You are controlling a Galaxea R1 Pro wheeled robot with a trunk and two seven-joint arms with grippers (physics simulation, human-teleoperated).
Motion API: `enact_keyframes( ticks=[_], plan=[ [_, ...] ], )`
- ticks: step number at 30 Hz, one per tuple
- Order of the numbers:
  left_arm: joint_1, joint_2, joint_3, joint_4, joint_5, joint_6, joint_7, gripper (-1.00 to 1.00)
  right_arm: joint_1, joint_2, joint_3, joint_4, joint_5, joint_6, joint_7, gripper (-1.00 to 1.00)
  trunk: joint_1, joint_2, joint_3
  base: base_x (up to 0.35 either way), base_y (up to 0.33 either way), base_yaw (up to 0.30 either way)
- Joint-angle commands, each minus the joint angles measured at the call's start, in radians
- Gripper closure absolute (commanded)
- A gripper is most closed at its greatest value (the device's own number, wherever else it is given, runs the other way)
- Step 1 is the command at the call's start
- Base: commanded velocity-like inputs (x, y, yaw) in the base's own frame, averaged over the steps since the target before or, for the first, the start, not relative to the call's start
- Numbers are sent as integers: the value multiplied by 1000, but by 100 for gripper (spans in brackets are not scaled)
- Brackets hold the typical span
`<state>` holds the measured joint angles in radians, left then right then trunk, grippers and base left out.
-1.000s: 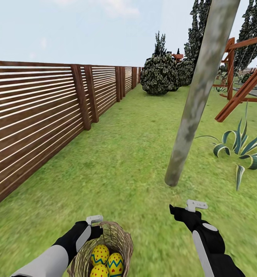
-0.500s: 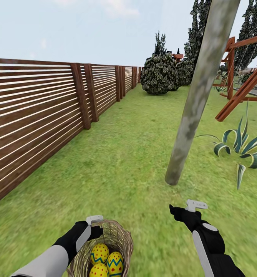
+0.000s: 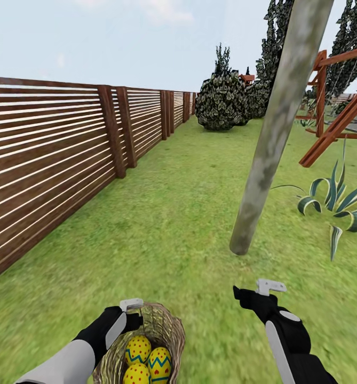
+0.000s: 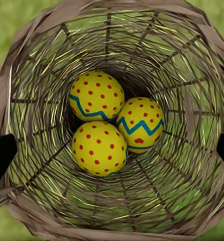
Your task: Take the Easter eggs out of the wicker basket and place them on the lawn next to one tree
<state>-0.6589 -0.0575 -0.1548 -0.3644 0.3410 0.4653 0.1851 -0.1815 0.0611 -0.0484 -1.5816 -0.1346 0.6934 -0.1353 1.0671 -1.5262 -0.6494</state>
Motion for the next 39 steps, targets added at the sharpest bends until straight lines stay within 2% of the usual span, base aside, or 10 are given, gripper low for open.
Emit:
enact_keyframes(
  ticks=[1, 4, 7, 10, 14, 39],
  plan=[
    [0, 1, -7, -2, 11, 4, 8, -100, -2, 3, 0, -1, -11, 12, -7, -100, 4, -8, -4, 0, 0, 0],
    [-1, 1, -7, -2, 11, 10, 8, -100, -23, 12, 0, -2, -11, 50, -8, -100, 15, -29, -14, 0, 0, 0],
    [-1, 1, -7, -2, 12, 19, 8, -100, -81, 20, -6, -2, -10, 119, -8, -100, 27, -50, -23, 0, 0, 0],
    [-1, 1, -7, -3, 11, 27, 8, -100, -124, 25, -10, -1, -11, 152, -7, -100, 38, -71, -32, 0, 0, 0],
    [-1, 1, -7, -3, 11, 30, 9, -100, -146, 30, -16, -1, -12, 168, -8, -100, 54, -99, -45, 0, 0, 0],
    [-1, 1, -6, -2, 12, 71, 10, -100, -156, 31, -23, -1, -13, 186, -10, -100, 150, -274, -123, 0, 0, 0]
  ],
)
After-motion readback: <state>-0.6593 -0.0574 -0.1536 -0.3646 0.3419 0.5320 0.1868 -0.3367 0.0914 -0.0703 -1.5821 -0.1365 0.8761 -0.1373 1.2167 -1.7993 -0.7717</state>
